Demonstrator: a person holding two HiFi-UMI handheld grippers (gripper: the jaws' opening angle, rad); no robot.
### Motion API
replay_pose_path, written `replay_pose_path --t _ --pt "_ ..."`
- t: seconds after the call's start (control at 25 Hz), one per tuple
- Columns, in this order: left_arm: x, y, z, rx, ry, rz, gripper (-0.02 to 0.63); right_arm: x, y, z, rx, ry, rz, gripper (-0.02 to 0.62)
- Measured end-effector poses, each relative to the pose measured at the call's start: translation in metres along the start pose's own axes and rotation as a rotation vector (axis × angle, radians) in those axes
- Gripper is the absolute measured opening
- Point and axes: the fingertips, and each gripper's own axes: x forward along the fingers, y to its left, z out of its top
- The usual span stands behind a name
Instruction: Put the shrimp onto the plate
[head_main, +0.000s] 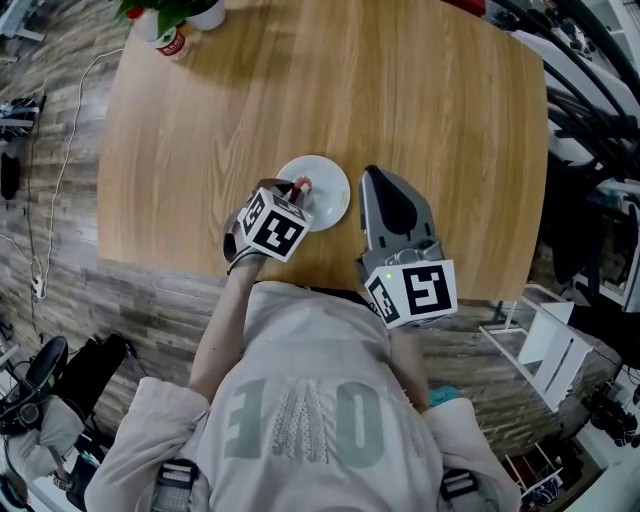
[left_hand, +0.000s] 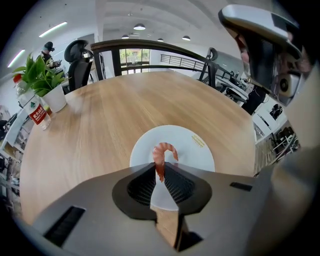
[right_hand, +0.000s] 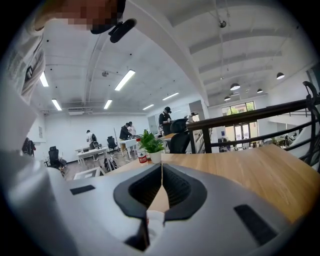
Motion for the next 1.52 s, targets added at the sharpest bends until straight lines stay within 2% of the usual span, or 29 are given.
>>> replay_pose_path --t 0.56,1.08,1.32,1.52 --pt "0.002 0.007 -0.008 -0.003 0.026 0.003 0.058 -0.003 0.01 0.001 0.022 -0.008 0.026 0.021" --pt "0.002 0.01 -0.007 -0.007 0.03 0.006 0.075 -0.002 0.014 0.0 -0.01 0.01 0.054 0.021" --pt "-0.008 0.012 0.003 -0.006 -0.015 0.02 0.08 -0.001 0.018 -0.001 -0.014 0.016 0.066 0.021" --pt "-0.021 0.013 0.029 -0.039 -0.099 0.001 0.137 0.001 0.02 0.002 -0.014 0.005 0.066 0.021"
